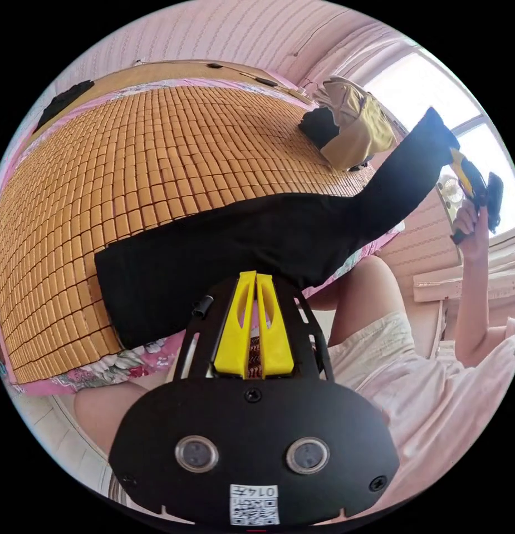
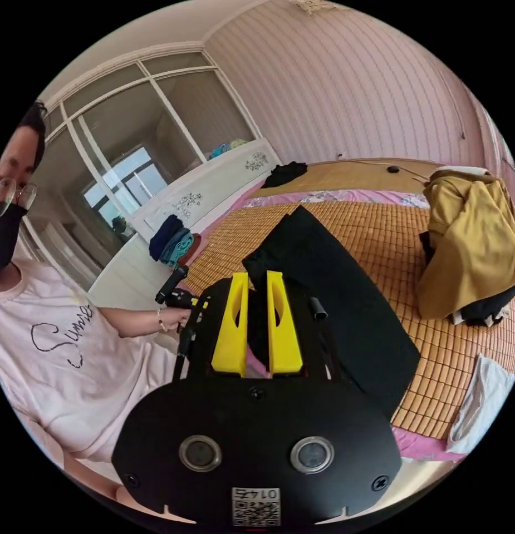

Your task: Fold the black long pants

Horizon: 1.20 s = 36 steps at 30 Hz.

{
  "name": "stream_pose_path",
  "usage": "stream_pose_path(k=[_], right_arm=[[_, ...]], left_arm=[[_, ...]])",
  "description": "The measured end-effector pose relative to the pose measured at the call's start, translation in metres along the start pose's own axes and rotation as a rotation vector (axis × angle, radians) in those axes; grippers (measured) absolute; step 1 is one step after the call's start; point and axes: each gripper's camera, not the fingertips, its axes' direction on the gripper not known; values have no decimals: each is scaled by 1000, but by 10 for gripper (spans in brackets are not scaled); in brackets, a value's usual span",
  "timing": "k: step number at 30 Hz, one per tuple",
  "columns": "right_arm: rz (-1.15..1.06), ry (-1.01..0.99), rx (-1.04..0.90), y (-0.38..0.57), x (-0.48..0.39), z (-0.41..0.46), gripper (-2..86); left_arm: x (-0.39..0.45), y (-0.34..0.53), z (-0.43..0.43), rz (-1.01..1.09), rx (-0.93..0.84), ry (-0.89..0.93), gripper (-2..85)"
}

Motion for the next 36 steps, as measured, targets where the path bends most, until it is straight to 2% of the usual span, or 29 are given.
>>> stream_pose_path(k=[2,4,8,16,19,23,27,29,32,36], right_arm=[[13,-208,-223,4,-22,97,85],[55,-217,-369,13,-28,151,86],[-33,13,-534,11,-58,208,88],[-267,218,-631,-30,-121,273,103],[-272,278,-707,-39,-127,294,83],[-213,239,-635,-63,-133,280,38],[-204,246,-591,-76,-141,267,27],[-192,236,-590,-82,-143,266,23],[-188,233,-561,-92,-148,260,21],[-179,221,-519,-109,-153,248,20]], left_arm=[[-11,12,-14,0,3,-65,-10],[-24,25,-24,-17,-2,-96,-10],[-49,46,-33,-64,-3,-72,-10],[-60,32,-23,-58,11,38,-2],[-63,16,-17,-64,16,74,38],[-77,-16,1,-151,32,205,99],[-86,-46,39,-227,-80,232,148],[-89,-50,47,-259,-94,250,125],[-85,-52,46,-235,-77,269,38],[-70,-51,41,-182,-44,274,14]])
